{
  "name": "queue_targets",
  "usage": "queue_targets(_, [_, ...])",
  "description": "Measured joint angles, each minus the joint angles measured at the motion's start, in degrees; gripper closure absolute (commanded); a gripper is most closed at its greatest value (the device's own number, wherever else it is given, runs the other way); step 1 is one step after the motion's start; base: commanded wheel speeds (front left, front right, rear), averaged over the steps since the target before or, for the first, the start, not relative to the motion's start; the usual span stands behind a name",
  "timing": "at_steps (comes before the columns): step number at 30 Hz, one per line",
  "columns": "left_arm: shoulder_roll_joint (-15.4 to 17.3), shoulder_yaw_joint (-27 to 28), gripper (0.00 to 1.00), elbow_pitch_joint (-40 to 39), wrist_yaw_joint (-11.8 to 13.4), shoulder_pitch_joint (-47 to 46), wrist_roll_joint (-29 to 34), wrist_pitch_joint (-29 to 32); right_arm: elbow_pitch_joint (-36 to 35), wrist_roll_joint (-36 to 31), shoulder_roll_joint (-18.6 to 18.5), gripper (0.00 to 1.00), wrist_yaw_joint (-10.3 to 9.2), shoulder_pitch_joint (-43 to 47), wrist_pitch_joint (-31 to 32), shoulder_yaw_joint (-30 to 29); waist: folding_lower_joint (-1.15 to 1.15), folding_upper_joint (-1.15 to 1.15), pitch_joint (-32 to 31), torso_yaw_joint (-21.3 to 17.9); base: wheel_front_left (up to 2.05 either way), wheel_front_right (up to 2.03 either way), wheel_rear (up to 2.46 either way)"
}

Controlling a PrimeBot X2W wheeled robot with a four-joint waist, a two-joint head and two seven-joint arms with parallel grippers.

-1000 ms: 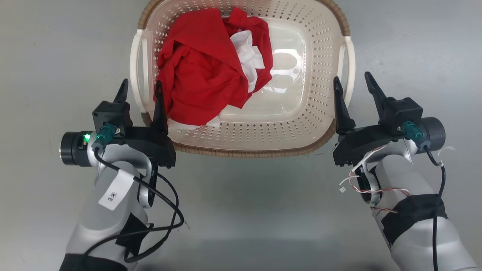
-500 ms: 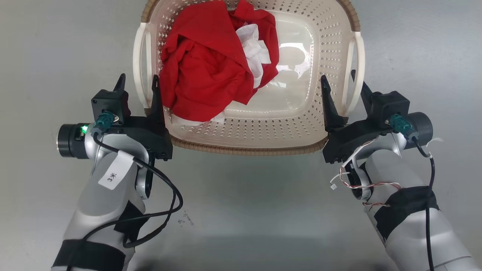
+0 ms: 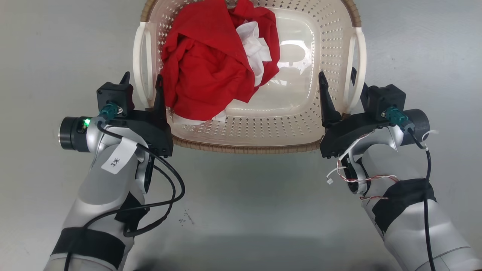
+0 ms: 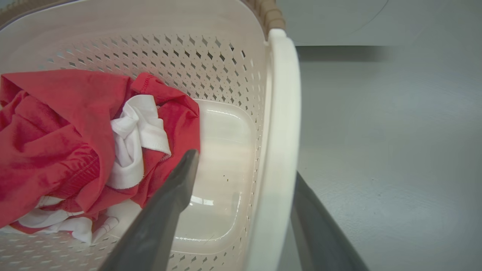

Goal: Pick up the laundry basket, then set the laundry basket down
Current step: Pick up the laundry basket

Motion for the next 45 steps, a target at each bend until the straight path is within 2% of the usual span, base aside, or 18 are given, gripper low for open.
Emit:
queue_targets(3, [-0.02,-0.44,0.00,1.04,-0.46,-0.61,-0.01,0.00,0.62,0.66,-0.02,0.00,-0.27,-0.57,0.00,0.69,0.00,0.00,0.08,0.03,0.00,0.00,0.00])
queue_targets(4, [-0.05,-0.55,0.10,1.49,-0.47,-0.74,-0.01,0.01,0.84,0.96,-0.02,0.00,-0.45,-0.84,0.00,0.92,0.00,0.00,0.10,0.03,0.00,0.00,0.00])
queue_targets(5, [-0.07,-0.64,0.32,1.93,-0.49,-0.92,-0.01,0.01,1.00,1.20,-0.02,0.02,-0.47,-1.07,0.00,1.08,0.00,0.00,0.12,0.04,0.00,0.00,0.00])
queue_targets(6, [-0.05,-0.73,0.50,2.23,-0.52,-1.14,-0.03,0.02,1.16,1.47,-0.03,0.11,-0.49,-1.17,0.00,1.30,0.00,0.00,0.13,0.03,0.00,0.00,0.00])
queue_targets(7, [-0.05,-0.89,0.63,2.36,-0.79,-1.31,-0.26,0.02,1.41,1.64,-0.04,0.25,-0.51,-1.21,-0.01,1.52,0.00,0.00,0.15,0.02,0.00,0.00,0.00])
queue_targets(8, [-0.05,-1.11,0.80,2.52,-0.96,-1.43,-0.56,0.02,1.66,1.99,-0.07,0.52,-0.52,-1.24,0.00,1.81,0.00,0.00,0.16,-0.01,0.00,0.00,0.00])
queue_targets(9, [-0.08,-1.38,1.00,2.70,-0.98,-1.52,-0.98,0.02,1.87,2.33,-0.09,0.62,-0.64,-1.27,0.00,2.11,0.00,0.00,0.16,-0.05,0.00,0.00,0.00])
queue_targets(10, [-0.09,-1.66,1.00,2.89,-1.00,-1.56,-1.67,0.01,2.08,2.87,-0.10,0.75,-0.90,-1.34,0.00,2.37,0.00,0.00,0.15,-0.10,0.00,0.00,0.00])
queue_targets(11, [0.00,-1.92,1.00,2.99,-1.34,-1.58,-2.31,0.01,2.33,3.52,-0.21,1.00,-1.02,-1.38,0.00,2.54,0.00,0.00,0.13,-0.17,0.00,0.00,0.00])
queue_targets(15, [0.04,-3.21,1.00,3.37,-1.49,-1.59,-3.70,0.00,2.92,5.46,-0.43,1.00,-1.70,-2.08,0.00,3.02,0.00,0.00,-0.07,-0.47,0.00,0.00,0.00])
queue_targets(28, [0.13,-7.91,1.00,4.10,-1.22,0.48,-10.39,0.02,5.59,10.95,-0.56,1.00,-1.94,-1.55,0.01,6.48,0.00,0.00,-3.32,-1.51,0.00,0.00,0.00])
queue_targets(45, [0.40,-15.72,1.00,2.98,0.35,7.72,-18.93,0.09,9.70,17.16,-0.53,1.00,-1.96,3.98,0.01,11.28,0.00,0.00,-12.27,-2.20,0.00,0.00,0.00])
